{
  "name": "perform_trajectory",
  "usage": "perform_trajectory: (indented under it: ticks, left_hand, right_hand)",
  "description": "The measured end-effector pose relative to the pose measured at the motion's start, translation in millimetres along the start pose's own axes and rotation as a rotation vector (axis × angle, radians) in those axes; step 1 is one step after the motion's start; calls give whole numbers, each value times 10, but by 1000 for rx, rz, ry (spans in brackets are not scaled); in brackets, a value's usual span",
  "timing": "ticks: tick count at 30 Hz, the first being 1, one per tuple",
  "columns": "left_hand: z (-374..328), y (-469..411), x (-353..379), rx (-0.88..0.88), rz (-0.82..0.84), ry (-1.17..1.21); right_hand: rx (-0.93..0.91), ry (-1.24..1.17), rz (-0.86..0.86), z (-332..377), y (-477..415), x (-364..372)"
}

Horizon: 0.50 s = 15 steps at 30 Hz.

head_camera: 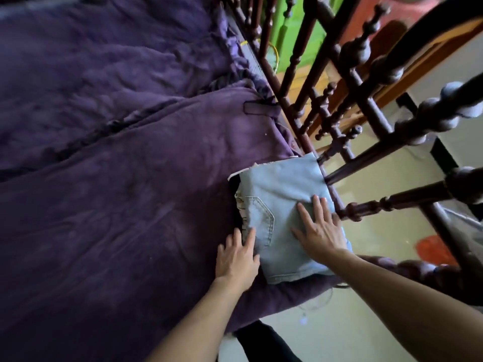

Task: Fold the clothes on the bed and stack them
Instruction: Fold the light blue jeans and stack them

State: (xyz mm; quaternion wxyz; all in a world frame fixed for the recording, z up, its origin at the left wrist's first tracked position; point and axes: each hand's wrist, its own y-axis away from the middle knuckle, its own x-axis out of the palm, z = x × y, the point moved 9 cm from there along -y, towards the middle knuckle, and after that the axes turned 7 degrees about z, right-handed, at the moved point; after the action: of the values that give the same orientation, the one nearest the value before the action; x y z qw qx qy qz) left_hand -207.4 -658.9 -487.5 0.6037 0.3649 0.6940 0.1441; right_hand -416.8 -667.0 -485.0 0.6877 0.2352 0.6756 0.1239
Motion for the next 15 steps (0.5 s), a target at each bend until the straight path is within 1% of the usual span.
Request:
perform_trajectory:
  ticks: [3, 6, 10, 13, 15]
  left_hand:
    - [408, 490, -241, -77, -13, 17]
    - [984, 1053, -365, -177, -46, 80]
    - [1893, 1936, -461, -316, -150, 145]
    - [2624, 2694, -425, -437, -239, 195]
    - [3110, 3227, -358, -520, -294, 218]
  right_hand:
    - [-88, 73, -19, 401, 85, -354]
    - [-232, 98, -18, 1108, 236, -633]
    - [-430, 83, -21, 2338, 578, -882]
    - [-620, 119, -75, 3373, 1002, -985]
    - [-725, 69, -62, 4051, 1343, -1031]
